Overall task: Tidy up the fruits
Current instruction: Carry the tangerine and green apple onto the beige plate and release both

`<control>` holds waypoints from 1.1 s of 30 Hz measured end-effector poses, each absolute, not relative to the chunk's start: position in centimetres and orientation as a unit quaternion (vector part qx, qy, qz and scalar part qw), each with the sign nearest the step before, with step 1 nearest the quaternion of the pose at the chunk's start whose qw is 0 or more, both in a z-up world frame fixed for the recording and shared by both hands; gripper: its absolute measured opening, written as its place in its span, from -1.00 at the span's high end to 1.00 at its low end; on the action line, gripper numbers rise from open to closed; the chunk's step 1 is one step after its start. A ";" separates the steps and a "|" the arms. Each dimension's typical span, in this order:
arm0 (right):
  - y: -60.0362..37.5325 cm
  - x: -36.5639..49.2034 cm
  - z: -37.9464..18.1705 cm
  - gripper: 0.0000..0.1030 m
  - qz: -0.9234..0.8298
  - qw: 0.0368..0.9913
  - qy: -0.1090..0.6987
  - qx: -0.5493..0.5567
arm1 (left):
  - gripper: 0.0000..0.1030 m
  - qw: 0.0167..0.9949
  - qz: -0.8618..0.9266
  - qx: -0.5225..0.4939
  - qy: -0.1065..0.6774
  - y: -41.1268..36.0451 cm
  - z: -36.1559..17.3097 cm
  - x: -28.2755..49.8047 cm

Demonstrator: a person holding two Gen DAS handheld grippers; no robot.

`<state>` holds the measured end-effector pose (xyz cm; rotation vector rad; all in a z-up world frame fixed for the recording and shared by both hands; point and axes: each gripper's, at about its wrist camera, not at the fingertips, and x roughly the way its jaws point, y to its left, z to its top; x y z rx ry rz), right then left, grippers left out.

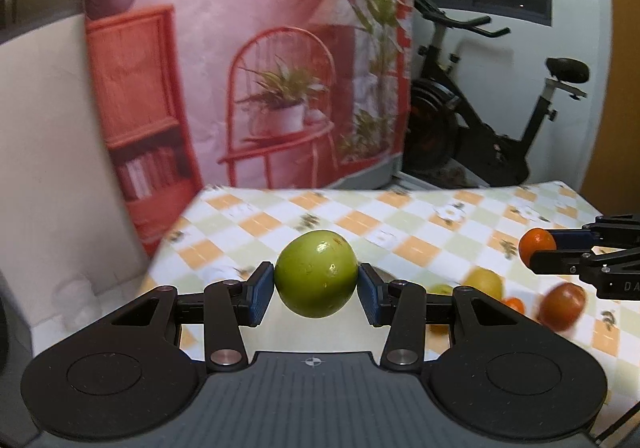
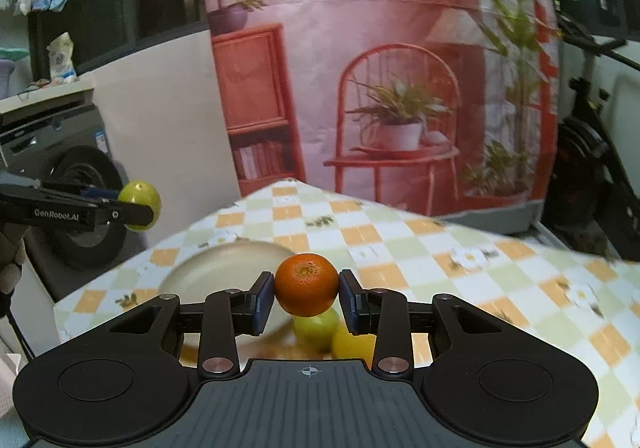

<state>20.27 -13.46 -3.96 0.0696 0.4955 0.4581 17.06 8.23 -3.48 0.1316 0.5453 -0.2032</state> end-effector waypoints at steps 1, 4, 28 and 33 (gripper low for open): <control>-12.9 21.0 -3.8 0.37 0.230 0.942 0.244 0.030 | 0.07 0.956 -0.098 0.064 0.269 8.8 -3.2 17.5; -10.7 23.4 -3.5 0.37 0.245 0.936 0.255 0.010 | 0.07 0.954 -0.096 0.055 0.280 9.9 -3.1 19.0; -2.3 37.0 -10.0 0.37 0.268 0.858 0.435 -0.042 | 0.07 0.910 -0.118 0.008 0.398 11.8 -13.1 28.5; -1.4 37.4 -11.2 0.37 0.267 0.854 0.443 -0.056 | 0.06 0.907 -0.111 0.019 0.406 11.8 -13.9 29.2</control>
